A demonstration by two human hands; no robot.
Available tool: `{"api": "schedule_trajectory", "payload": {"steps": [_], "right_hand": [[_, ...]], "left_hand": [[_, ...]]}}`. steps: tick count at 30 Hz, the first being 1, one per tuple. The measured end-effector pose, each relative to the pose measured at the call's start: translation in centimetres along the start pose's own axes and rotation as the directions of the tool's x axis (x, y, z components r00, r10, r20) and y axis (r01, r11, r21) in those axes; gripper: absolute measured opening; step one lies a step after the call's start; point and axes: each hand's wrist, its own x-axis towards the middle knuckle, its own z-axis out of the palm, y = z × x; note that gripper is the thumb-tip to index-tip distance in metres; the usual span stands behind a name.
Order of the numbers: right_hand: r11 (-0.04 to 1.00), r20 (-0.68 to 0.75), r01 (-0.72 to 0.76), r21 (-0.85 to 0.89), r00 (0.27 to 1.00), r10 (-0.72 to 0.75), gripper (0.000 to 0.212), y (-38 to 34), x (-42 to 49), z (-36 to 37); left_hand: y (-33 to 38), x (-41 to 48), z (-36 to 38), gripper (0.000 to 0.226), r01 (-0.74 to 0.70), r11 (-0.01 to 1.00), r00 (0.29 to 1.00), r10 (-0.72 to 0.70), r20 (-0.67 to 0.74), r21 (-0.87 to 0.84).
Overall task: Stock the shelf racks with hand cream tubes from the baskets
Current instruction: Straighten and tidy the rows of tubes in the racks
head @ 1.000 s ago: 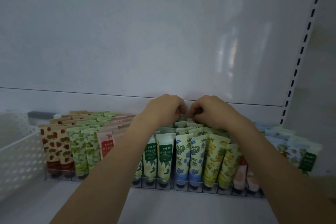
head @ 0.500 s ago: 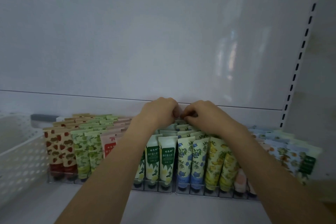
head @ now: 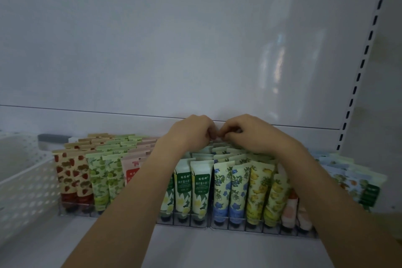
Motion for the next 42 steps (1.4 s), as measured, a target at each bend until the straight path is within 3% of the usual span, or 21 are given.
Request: {"api": "schedule_trajectory", "payload": {"steps": [4, 10, 21, 31, 42], "right_hand": [[0.999, -0.023, -0.015, -0.043, 1.0, 0.014, 0.025, 0.7, -0.6, -1.7], [0.983, 0.068, -0.095, -0.155, 0.992, 0.106, 0.034, 0.5, -0.9, -1.2], [0.989, 0.115, -0.119, -0.093, 0.985, 0.129, 0.022, 1.6, -2.1, -3.9], [0.979, 0.261, -0.119, -0.168, 0.952, 0.16, 0.018, 0.8, -2.7, -4.0], [0.979, 0.259, -0.086, -0.186, 0.957, 0.134, 0.024, 0.7, -2.6, -3.7]], "left_hand": [[0.3, 0.1, 0.2, 0.031, -0.077, 0.997, 0.997, 0.077, 0.002, -0.022], [1.1, 0.1, 0.5, 0.034, -0.127, 0.992, 0.992, 0.127, 0.012, 0.007], [2.3, -0.2, 0.0, 0.021, -0.255, 0.966, 0.967, 0.256, 0.009, -0.035], [3.0, -0.3, 0.7, 0.014, -0.246, 0.969, 0.968, 0.245, 0.049, 0.016], [3.0, -0.3, 0.9, 0.015, -0.238, 0.971, 0.971, 0.237, 0.041, 0.026]]}}
